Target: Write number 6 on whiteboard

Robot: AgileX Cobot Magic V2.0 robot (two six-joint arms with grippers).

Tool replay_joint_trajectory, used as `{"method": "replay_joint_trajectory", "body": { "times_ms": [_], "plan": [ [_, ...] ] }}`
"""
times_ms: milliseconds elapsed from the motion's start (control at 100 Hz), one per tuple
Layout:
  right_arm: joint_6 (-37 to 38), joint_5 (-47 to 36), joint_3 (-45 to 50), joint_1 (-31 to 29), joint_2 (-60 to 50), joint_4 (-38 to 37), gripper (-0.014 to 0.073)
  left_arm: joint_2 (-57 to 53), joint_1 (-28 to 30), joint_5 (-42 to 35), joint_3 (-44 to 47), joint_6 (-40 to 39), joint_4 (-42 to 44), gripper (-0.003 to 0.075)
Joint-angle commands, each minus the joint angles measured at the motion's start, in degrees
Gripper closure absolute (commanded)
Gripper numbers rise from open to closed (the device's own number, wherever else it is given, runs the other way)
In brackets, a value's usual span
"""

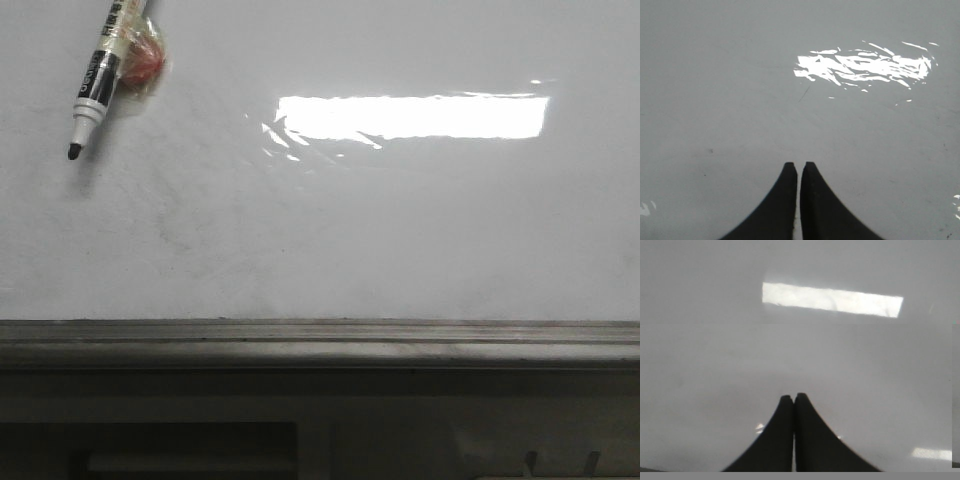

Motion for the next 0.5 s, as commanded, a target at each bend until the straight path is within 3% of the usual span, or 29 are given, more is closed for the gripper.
{"method": "replay_joint_trajectory", "body": {
  "times_ms": [0,410,490],
  "plan": [
    [0.2,-4.8,1.3,-0.3,-1.1,0.0,0.0659,-1.8,-0.4,-4.5,2.8,-0.6,0.0,0.0740],
    [0.2,-7.4,1.3,-0.3,-1.1,0.0,0.0659,-1.8,-0.4,-4.6,2.8,-0.6,-1.1,0.0740],
    [0.2,-9.0,1.3,-0.3,-1.1,3.2,0.0659,-1.8,-0.4,-4.6,2.8,-0.6,-1.7,0.0740]
  ]
}}
